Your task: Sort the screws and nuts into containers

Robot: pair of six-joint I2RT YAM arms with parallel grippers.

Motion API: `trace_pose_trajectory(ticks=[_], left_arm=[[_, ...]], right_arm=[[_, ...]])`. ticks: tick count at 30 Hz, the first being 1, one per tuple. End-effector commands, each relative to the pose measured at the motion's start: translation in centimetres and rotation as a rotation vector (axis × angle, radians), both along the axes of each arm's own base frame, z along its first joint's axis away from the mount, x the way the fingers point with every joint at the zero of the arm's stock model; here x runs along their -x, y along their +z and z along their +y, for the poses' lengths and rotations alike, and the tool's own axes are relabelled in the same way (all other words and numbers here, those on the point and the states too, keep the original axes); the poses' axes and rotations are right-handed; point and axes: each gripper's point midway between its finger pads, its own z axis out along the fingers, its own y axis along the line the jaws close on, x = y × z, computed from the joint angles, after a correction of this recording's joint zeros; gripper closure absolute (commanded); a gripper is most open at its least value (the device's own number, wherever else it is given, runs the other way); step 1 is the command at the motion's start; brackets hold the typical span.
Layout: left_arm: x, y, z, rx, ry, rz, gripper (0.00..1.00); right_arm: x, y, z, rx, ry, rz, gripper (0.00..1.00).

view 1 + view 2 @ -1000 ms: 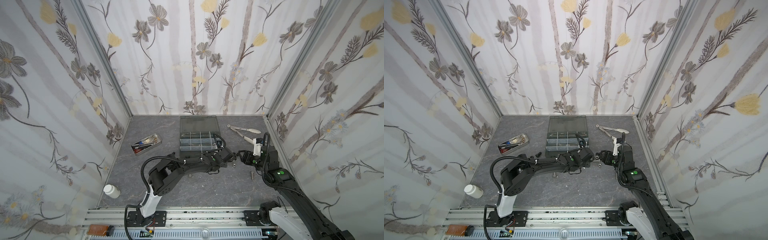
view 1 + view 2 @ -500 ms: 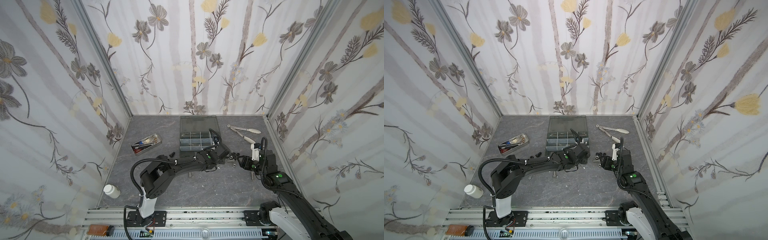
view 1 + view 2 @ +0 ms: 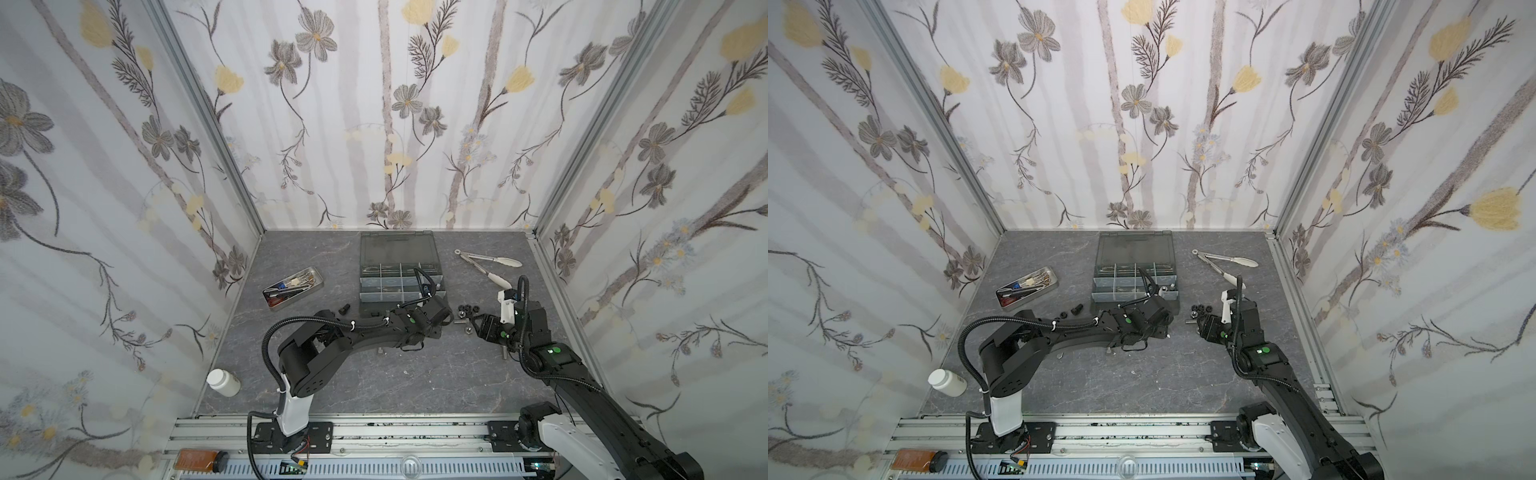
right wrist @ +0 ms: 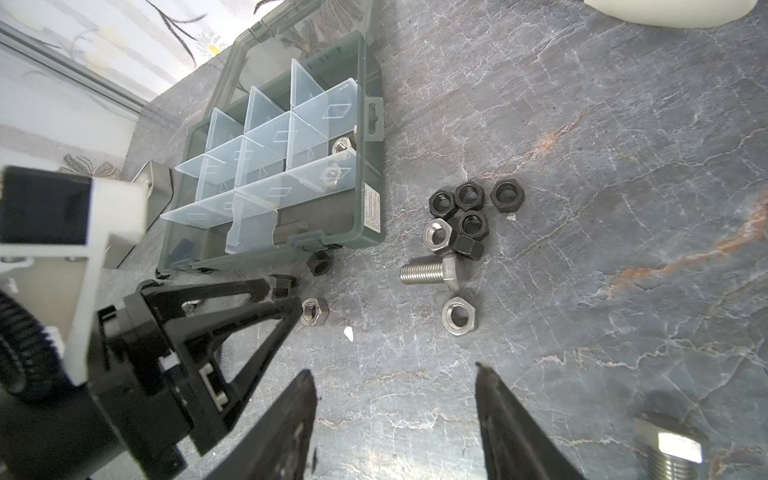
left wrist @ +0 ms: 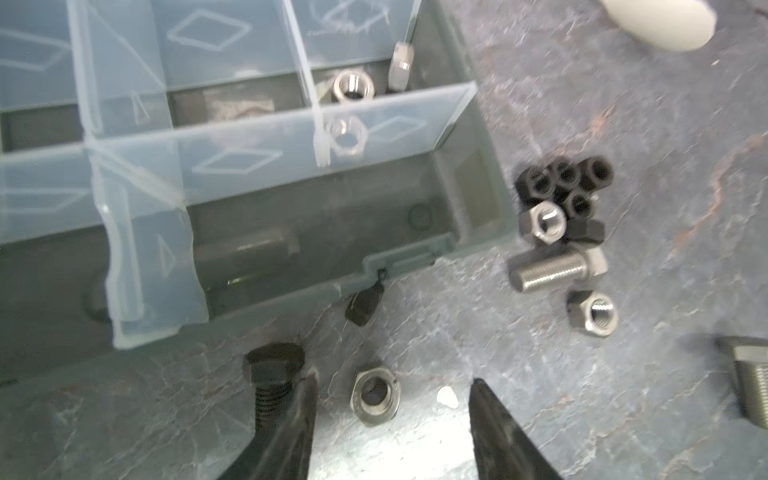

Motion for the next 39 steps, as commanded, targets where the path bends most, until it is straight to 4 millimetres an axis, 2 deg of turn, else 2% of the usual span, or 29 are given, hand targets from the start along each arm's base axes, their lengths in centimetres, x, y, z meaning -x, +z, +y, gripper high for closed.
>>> trace_pose_trajectory(ticks=[1,9,16,23,32,39], left_arm=[[0.4,-1.2,0.0,0.02,0.02,0.021,0.37],[0.9,-3.4,-0.2,-0.002,0.019,0.047,0.41],[0.7,-4.0,-0.6,-0.015,0.014,0.05,0.51],[0.8,-4.5,-0.6,-0.023,0.009,0.058,0.57],[1.5,-4.5,-0.1,-0.054,-0.003,0.056,0.57],[2.2,-5.6,0.6,-0.119,-0.01,0.052,0.6]], right_arm=[[-0.4,0.7,0.2,-0.01,-0.001,-0.023,0.37],[-0.1,0.2,0.3,-0.007,0.006,-0.013,0.37],[-0.1,0.4,0.3,-0.007,0.005,-0.021,0.37],[-0.2,0.4,0.3,-0.008,0.004,-0.022,0.37],[-0.2,1.1,0.5,-0.009,0.01,-0.032,0.37],[-0.4,1.4,0.4,-0.004,0.012,-0.038,0.37]])
